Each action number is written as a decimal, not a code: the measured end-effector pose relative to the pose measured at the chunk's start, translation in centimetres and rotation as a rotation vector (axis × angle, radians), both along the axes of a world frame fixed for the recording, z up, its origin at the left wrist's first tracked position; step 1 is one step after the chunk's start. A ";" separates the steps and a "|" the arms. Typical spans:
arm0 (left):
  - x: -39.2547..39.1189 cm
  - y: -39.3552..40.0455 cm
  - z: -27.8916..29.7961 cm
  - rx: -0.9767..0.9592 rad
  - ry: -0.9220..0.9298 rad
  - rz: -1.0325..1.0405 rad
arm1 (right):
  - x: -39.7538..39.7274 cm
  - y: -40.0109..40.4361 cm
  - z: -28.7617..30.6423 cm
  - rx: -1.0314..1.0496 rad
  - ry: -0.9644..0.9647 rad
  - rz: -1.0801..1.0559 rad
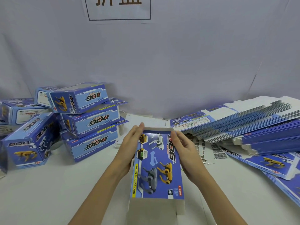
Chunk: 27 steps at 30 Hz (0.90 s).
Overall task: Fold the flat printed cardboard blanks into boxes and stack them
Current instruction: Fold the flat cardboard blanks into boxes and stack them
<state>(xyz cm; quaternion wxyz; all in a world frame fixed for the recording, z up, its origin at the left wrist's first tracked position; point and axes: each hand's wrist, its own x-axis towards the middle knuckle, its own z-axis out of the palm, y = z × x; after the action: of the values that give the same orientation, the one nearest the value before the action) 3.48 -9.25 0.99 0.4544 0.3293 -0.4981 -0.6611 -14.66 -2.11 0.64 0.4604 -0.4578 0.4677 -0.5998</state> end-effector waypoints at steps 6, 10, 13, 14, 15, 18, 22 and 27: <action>1.5 -0.8 0.1 -0.047 -0.057 0.028 | 1.0 0.4 0.0 0.018 0.167 0.083; 1.3 -0.6 0.3 -0.065 -0.093 -0.017 | 1.5 0.3 0.2 0.025 0.108 0.085; 1.1 0.0 0.8 -0.125 -0.133 -0.047 | 1.8 -0.1 0.3 0.132 -0.068 0.087; 0.9 0.2 1.0 -0.154 -0.147 -0.044 | 1.9 -0.1 0.3 0.156 -0.126 0.073; 0.8 0.4 1.0 -0.178 -0.151 -0.040 | 1.9 -0.1 0.3 0.162 -0.156 0.050; 0.7 1.0 1.4 -0.167 -0.099 -0.016 | 1.7 0.0 0.4 0.142 -0.143 0.017; 0.9 1.1 2.1 -0.093 -0.107 -0.045 | 1.8 0.3 0.4 0.105 -0.068 0.030; 1.4 1.1 2.2 -0.075 -0.096 -0.008 | 2.2 0.3 0.6 0.136 -0.078 0.003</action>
<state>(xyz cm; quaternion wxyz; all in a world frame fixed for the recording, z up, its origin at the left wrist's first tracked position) 4.86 -8.15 3.21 0.4393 0.3415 -0.5449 -0.6273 -12.51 -1.85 1.25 0.5091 -0.4023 0.4883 -0.5836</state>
